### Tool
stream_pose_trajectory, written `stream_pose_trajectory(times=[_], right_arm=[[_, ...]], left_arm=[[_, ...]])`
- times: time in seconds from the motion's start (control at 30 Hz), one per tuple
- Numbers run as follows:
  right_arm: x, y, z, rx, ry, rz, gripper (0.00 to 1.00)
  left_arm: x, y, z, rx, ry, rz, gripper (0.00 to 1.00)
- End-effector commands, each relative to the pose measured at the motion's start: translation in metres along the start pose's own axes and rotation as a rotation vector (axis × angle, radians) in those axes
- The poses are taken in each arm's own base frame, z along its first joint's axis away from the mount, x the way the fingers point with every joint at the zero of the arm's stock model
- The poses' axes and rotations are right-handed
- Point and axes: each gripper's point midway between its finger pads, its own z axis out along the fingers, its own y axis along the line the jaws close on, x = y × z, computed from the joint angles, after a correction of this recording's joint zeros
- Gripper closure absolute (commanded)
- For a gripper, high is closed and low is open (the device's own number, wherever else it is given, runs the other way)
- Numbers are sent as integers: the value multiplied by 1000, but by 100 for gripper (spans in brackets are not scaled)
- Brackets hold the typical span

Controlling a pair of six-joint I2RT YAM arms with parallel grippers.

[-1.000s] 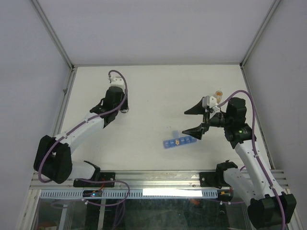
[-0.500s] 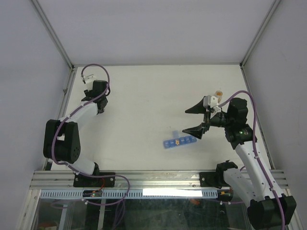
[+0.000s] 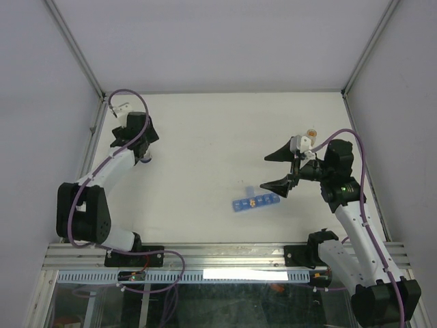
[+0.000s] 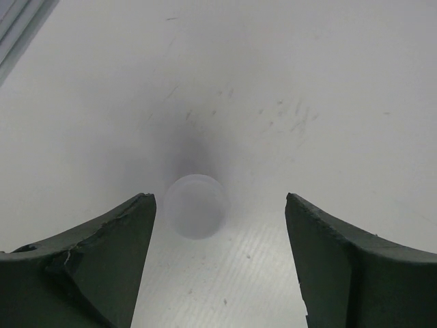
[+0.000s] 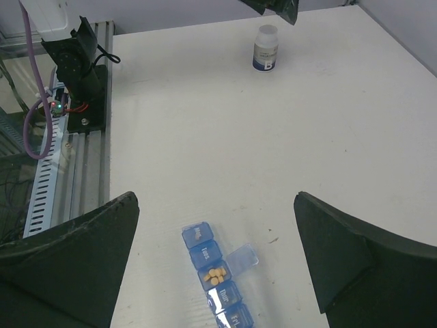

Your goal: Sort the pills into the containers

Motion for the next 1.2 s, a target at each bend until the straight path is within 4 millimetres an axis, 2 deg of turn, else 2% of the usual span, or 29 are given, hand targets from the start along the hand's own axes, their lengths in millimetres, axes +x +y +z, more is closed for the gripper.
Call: stream_pose_trajectory(times=[0.0,0.17,0.23,0.3,0.37,0.43,0.5,0.57,0.77,0.97,1.03,1.17], right_arm=[[-9,-7,-1,29,-15,-31,1],[-4,-18,1,58,-13,38,1],[0,-24,1,82,-10,74,1],[3,-33,0,118,-12,114,1],[6,-40,0,150,-13,171,0],[9,-47,0,168,-20,253,1],[13,-48,1,152,-16,287,1],[18,-51,2,157,-9,299,1],[33,-69,0,245,36,330,1],[60,-92,-4,334,123,388,9],[67,-95,-3,336,147,405,13],[81,-101,-2,343,191,434,22]], left_arm=[[-39,-46,-53,341,-51,-28,22],[-21,-113,-139,874,-99,62,23],[6,-146,-187,1069,-138,179,22],[40,-168,-231,1280,-176,304,22],[73,-176,-272,1488,-275,439,21],[104,-172,-311,1680,-398,562,19],[128,-165,-334,1795,-499,655,17],[149,-161,-340,1827,-559,726,15],[188,-166,-331,1785,-661,824,1],[218,-184,-327,1745,-657,857,1],[233,-188,-317,1723,-625,878,1],[250,-191,-305,1705,-593,871,1]])
